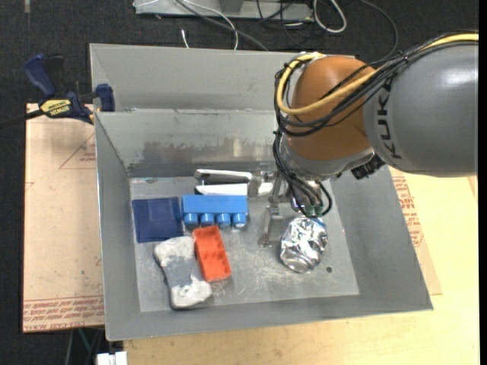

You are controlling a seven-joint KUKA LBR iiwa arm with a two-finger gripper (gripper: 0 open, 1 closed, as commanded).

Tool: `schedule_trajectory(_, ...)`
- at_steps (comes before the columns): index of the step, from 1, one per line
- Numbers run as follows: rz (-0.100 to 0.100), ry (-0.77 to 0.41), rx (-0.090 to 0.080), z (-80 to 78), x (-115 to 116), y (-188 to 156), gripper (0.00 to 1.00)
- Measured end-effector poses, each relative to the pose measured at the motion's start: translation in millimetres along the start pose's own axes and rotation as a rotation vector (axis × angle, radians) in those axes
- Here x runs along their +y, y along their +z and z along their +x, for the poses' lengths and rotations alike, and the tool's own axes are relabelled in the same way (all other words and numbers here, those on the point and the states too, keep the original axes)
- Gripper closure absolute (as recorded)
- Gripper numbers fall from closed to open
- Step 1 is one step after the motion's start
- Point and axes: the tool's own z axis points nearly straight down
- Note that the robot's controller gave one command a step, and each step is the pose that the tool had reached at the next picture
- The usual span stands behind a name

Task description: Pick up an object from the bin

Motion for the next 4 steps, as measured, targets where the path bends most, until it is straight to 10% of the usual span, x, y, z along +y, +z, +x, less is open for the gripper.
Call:
schedule_trajectory(1, 0.000, 0.003, -0.008, -1.6, -1, -5, 0.00)
schedule_trajectory(2, -0.001, -0.182, -0.012, -61.1, 15, 91, 0.00)
schedule_trajectory(3, -0.003, 0.005, -0.019, -62.1, 28, 42, 0.00)
schedule_trajectory(4, -0.003, -0.280, -0.017, -55.1, 50, 87, 0.00)
